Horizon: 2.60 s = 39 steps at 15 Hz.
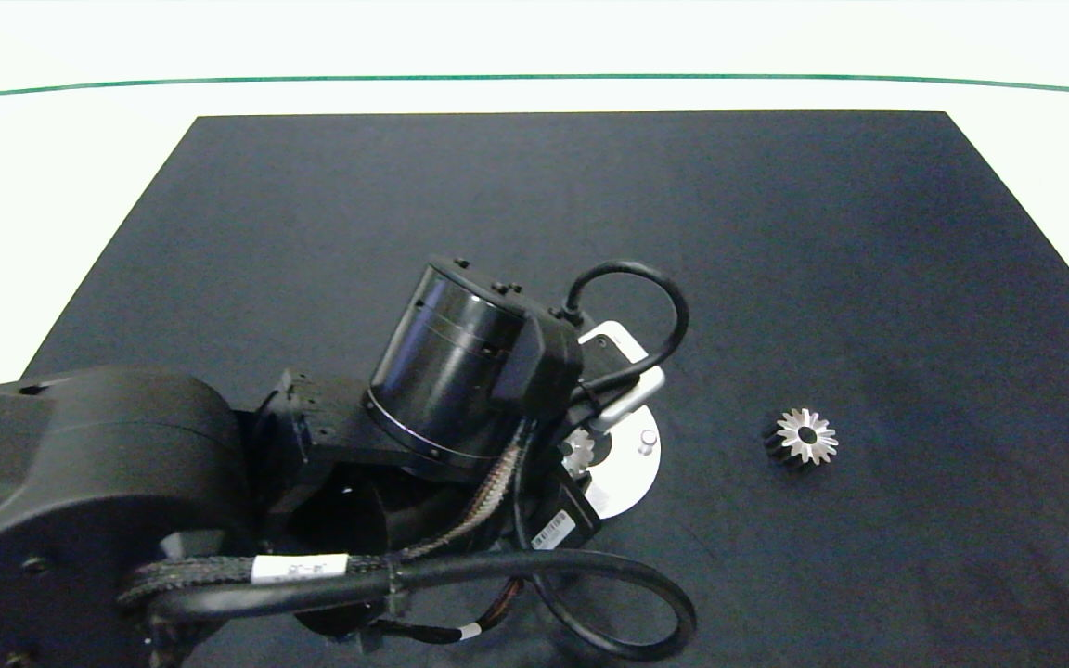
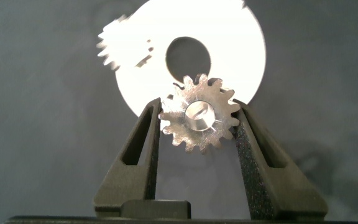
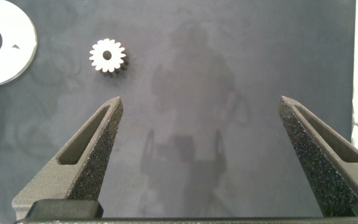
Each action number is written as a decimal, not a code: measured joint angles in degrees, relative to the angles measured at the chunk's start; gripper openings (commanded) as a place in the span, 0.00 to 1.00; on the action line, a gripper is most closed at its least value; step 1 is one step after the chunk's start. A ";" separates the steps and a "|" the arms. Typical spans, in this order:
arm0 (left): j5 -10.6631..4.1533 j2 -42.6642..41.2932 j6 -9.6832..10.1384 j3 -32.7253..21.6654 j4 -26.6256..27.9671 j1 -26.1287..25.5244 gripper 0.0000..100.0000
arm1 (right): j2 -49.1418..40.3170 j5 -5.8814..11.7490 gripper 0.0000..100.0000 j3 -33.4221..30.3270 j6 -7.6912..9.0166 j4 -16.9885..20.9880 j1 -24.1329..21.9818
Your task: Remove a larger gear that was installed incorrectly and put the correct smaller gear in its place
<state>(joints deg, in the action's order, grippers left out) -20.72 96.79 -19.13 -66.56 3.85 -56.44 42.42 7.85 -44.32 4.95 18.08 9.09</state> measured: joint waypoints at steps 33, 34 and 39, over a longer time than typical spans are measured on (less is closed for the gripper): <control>-0.99 18.92 0.09 -24.10 7.85 -1.72 0.22 | -3.49 -0.52 1.00 4.33 -1.95 0.00 -0.74; -0.99 18.88 0.13 -23.89 7.74 -1.49 0.22 | -3.51 -0.52 1.00 4.33 -1.97 0.00 -0.74; -0.96 18.86 0.20 -23.49 7.58 -1.13 0.22 | -3.51 -0.50 1.00 4.34 -1.93 -0.02 -0.78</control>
<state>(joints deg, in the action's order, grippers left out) -21.69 115.65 -18.93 -90.05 11.43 -57.58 38.91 7.35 -39.99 3.02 18.05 8.31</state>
